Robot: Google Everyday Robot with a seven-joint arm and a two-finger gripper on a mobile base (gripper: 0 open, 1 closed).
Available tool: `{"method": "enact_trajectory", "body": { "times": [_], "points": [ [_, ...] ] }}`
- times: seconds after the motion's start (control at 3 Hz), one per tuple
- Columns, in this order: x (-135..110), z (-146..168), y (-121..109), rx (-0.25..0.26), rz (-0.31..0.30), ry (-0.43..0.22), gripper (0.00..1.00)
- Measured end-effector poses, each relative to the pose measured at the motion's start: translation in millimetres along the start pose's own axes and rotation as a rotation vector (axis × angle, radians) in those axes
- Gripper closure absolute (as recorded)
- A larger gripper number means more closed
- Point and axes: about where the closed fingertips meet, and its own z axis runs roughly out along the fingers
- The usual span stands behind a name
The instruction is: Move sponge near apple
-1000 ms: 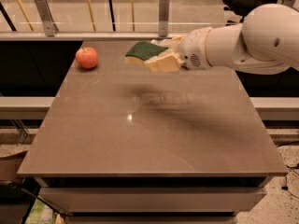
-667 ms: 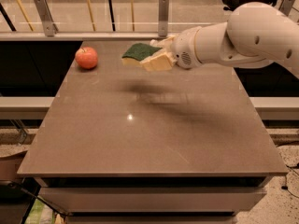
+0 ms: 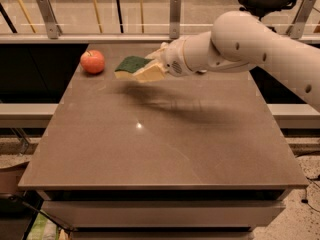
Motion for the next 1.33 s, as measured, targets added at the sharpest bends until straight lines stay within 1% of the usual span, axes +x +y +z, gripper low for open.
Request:
{"method": "enact_trajectory", "body": {
  "times": [0.33, 0.67, 1.0, 1.33],
  "points": [
    [-4.4, 26.0, 9.9, -0.054, -0.001, -0.035, 1.00],
    [-5.3, 51.2, 20.7, -0.097, 0.006, -0.074, 1.00],
    [-4.4, 68.1, 31.5, -0.101, 0.011, -0.102, 1.00],
    [-0.7, 75.9, 23.3, -0.075, 0.013, -0.124, 1.00]
  ]
}}
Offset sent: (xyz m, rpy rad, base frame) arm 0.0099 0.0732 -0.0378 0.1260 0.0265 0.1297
